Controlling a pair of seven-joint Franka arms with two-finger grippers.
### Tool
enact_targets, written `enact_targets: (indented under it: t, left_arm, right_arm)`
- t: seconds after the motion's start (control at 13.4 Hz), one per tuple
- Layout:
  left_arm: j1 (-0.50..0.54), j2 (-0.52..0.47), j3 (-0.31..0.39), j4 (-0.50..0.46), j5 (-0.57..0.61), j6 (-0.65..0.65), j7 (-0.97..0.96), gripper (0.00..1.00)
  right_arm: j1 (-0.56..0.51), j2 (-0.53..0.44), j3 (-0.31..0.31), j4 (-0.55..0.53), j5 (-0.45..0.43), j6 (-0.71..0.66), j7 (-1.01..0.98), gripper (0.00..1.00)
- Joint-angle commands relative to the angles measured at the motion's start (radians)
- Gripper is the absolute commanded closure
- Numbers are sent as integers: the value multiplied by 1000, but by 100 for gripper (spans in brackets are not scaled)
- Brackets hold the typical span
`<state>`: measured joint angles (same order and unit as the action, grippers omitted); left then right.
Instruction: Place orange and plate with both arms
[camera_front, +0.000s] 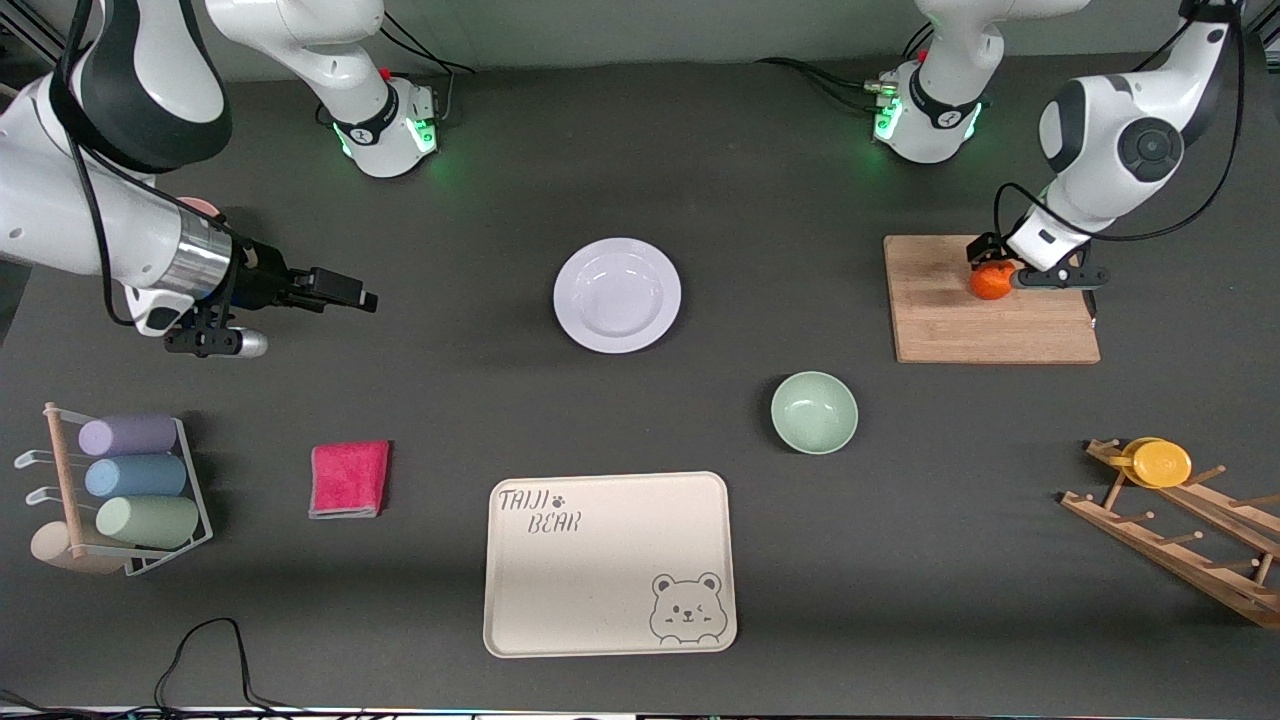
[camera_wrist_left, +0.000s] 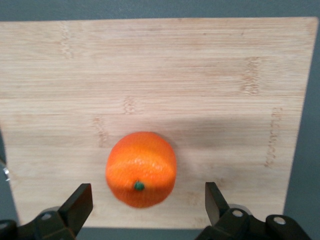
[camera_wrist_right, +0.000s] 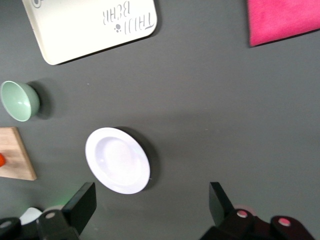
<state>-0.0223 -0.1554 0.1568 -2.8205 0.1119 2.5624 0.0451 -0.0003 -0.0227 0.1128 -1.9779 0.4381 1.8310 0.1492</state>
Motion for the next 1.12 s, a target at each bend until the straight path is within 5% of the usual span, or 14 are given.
enact_targets:
  t: [0.0, 0.3, 0.6, 0.67, 0.75, 0.82, 1.05]
  left_arm:
    - [7, 55, 0, -53, 15, 117, 10, 0]
    - [8, 126, 1, -71, 15, 219, 42, 0]
    - [8, 126, 1, -73, 15, 217, 42, 0]
    - [8, 123, 1, -73, 15, 219, 47, 17]
    - [8, 120, 3, -73, 15, 217, 70, 90]
    - [10, 120, 3, -73, 15, 217, 78, 100]
    - [10, 116, 4, -69, 15, 214, 78, 100]
  right_arm:
    - [5, 75, 2, -4, 89, 56, -69, 0]
    - [13, 125, 33, -41, 161, 145, -161, 0]
    - [-12, 129, 21, -145, 353, 159, -420, 0]
    - [-12, 136, 21, -159, 375, 166, -443, 0]
    - [-10, 136, 21, -191, 398, 200, -479, 0]
    - [-6, 136, 21, -225, 457, 232, -515, 0]
    - [-7, 156, 21, -237, 507, 229, -563, 0]
